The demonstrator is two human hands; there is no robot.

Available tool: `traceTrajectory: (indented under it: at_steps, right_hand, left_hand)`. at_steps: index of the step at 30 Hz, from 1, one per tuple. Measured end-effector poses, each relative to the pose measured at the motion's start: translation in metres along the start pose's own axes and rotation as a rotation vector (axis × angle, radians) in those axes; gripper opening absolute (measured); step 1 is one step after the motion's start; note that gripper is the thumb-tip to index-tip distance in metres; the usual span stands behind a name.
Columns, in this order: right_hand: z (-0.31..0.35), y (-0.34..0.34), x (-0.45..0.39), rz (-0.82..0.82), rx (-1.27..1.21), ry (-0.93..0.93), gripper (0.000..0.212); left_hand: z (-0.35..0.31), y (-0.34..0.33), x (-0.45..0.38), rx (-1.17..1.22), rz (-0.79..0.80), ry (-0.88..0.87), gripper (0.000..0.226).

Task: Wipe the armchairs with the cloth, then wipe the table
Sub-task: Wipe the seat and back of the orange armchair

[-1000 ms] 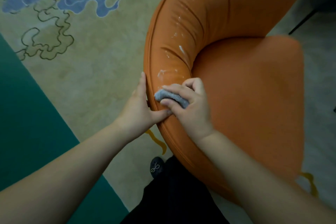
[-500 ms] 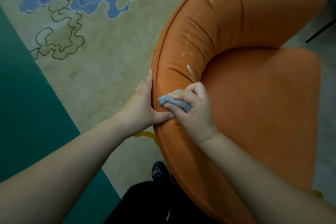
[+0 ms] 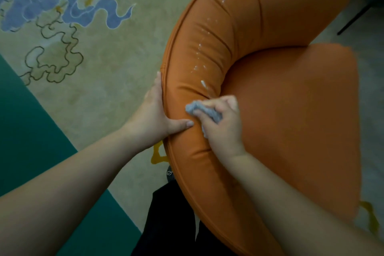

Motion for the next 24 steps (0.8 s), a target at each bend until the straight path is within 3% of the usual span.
traceTrajectory:
  at_steps: [4,7,11,19,24]
  right_hand:
    - [0.015,-0.010,-0.061,-0.131,0.042,0.028,0.016]
    - [0.013,-0.007,-0.060,-0.200,-0.048,0.017,0.014]
    - [-0.008,0.002,-0.016,-0.098,-0.094,-0.067,0.028]
    - [-0.001,-0.008,-0.071,-0.179,-0.059,-0.098,0.016]
    - [-0.044,0.001,-0.037,-0.127,-0.081,-0.285,0.010]
  left_hand:
    - [0.004,-0.002,-0.003,-0.032,0.024,0.012,0.139]
    - [0.003,-0.002,-0.005,-0.022,0.000,0.013,0.141]
    - [-0.005,0.003,-0.025,-0.026,-0.080,-0.005,0.134]
    - [-0.016,0.010,-0.070,-0.089,-0.136,-0.070,0.133]
    - [-0.013,0.002,-0.062,-0.082,-0.340,-0.083,0.118]
Point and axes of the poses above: each hand's wrist, its own x-axis away from the middle knuckle, its own y-axis out of the back of the hand, z = x × y, the point moved 6 cm from there along -x, towards the middle knuckle, and after that the axes turned 6 degrees about x, right-handed, at the moved point
